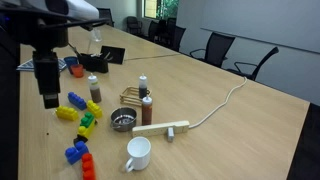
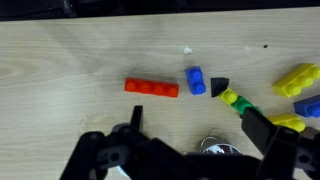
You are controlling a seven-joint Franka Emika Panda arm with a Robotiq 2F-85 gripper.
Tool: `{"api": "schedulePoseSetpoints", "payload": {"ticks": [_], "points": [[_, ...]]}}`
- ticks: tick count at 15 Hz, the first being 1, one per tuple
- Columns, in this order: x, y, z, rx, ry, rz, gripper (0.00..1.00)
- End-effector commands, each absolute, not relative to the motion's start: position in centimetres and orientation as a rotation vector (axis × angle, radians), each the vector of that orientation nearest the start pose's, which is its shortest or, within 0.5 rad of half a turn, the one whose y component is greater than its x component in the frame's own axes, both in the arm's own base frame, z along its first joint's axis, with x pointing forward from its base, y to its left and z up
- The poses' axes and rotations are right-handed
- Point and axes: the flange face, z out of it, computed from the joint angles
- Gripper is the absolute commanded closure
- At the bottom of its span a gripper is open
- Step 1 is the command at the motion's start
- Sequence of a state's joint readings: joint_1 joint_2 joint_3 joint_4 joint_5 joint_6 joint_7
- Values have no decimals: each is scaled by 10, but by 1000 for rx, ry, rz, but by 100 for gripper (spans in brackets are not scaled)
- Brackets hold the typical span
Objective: Place the blue block on the yellow block
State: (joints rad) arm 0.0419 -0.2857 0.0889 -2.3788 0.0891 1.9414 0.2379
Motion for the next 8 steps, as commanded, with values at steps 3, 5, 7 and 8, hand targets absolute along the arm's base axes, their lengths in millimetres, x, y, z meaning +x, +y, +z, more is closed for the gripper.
{"api": "schedulePoseSetpoints", "payload": {"ticks": [3, 5, 7, 8], "points": [[434, 64, 410, -3094, 219, 264, 0], [434, 65, 395, -3080, 203, 306, 0], [432, 70, 376, -3082, 171, 356, 0], [430, 74, 367, -3079, 165, 378, 0]]}}
